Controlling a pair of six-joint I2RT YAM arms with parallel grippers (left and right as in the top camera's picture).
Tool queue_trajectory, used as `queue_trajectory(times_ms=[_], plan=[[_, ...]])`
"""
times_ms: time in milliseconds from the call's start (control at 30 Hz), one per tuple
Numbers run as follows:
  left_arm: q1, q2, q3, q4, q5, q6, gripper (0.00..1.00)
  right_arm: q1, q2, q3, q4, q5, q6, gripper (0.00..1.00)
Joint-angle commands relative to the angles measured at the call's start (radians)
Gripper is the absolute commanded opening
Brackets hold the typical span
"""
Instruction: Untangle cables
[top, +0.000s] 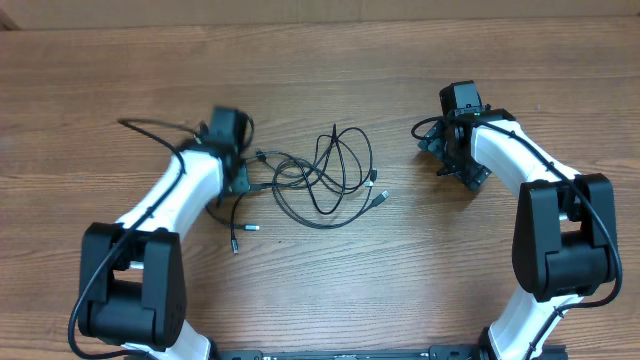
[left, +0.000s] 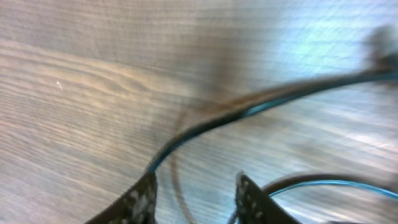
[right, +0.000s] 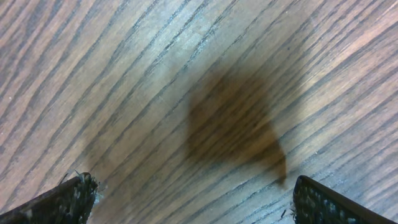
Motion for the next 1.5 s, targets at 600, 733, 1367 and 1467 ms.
queue_trajectory(times_ms=[600,733,1367,1467], plan=[[-0.167,0.000,0.029,-0.150,0.537,-0.008,0.45,-0.001,-0.011,-0.005,0.003,0.005,0.003,1.00],[-0.190,0.000,-0.055,-0.055,0.479,-0.096,0.45,-0.001,-0.011,-0.005,0.003,0.005,0.003,1.00],[-0.194,0.000,-0.217,0.171,0.398,-0.209,0.46,-0.001,-0.011,-0.005,0.003,0.005,0.003,1.00],[-0.195,0.000,-0.217,0.152,0.424,-0.209,0.54,-0.001,-0.011,-0.005,0.003,0.005,0.003,1.00]])
